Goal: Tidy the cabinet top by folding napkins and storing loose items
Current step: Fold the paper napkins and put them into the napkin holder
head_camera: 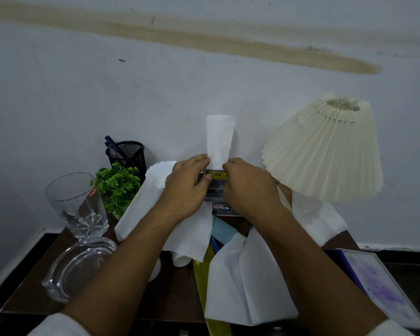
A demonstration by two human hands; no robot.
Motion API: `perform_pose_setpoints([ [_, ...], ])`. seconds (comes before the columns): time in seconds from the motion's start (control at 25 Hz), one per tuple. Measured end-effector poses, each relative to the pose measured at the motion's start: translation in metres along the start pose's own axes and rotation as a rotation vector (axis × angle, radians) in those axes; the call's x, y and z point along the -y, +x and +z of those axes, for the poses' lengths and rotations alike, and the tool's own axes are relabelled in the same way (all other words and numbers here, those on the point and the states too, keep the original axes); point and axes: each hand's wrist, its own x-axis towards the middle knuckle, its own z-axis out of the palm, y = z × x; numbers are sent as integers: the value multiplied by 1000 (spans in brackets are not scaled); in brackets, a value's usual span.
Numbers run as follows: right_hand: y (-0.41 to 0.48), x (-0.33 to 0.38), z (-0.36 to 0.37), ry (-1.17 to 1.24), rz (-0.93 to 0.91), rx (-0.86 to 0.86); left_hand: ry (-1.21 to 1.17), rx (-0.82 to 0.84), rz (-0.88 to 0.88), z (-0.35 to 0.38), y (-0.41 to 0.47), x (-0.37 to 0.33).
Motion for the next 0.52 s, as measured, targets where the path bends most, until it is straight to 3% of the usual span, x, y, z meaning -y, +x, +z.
perform_pose_setpoints([
  [0.52,-1,3,-4,-34,-77,34,31,0,-1,-1,0,0],
])
